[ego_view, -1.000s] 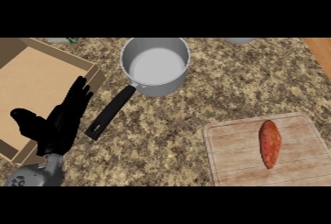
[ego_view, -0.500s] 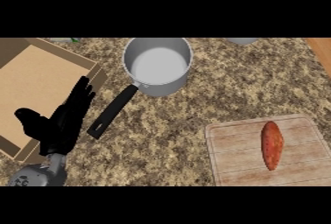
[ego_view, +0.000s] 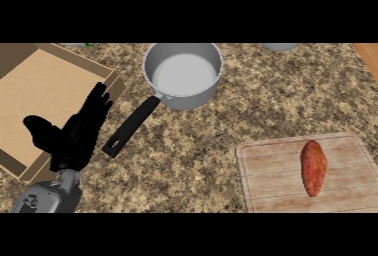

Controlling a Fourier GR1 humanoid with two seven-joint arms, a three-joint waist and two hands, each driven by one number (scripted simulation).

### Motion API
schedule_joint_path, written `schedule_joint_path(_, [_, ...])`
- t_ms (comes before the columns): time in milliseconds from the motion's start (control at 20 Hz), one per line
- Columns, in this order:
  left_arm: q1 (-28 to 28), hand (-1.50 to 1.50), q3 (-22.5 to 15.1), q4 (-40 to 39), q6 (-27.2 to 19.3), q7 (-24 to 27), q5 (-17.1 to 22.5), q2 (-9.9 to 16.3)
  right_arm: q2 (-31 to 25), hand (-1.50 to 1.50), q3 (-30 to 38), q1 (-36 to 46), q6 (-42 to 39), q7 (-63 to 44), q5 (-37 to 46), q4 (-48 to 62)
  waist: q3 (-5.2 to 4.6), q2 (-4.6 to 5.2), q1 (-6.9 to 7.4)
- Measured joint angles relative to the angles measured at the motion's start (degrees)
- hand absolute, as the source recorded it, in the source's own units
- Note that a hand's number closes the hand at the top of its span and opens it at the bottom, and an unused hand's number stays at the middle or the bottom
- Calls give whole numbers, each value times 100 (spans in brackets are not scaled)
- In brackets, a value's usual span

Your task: Pick the sweet potato from the cutting board and place it in the pot

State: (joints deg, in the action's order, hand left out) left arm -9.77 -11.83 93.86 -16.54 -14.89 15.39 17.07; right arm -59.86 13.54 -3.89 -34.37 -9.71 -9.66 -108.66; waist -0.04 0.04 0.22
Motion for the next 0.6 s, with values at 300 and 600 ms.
schedule_joint_path(300, [3, 0, 56, 75, 27, -129, -146, -115, 276, -150, -476, 232, -300, -412, 550, 55, 3, 0, -2])
schedule_joint_path(600, [180, 0, 161, 67, 202, -6, -249, -242, 792, -150, -717, 187, -386, -545, 1427, 1, 4, -4, -19])
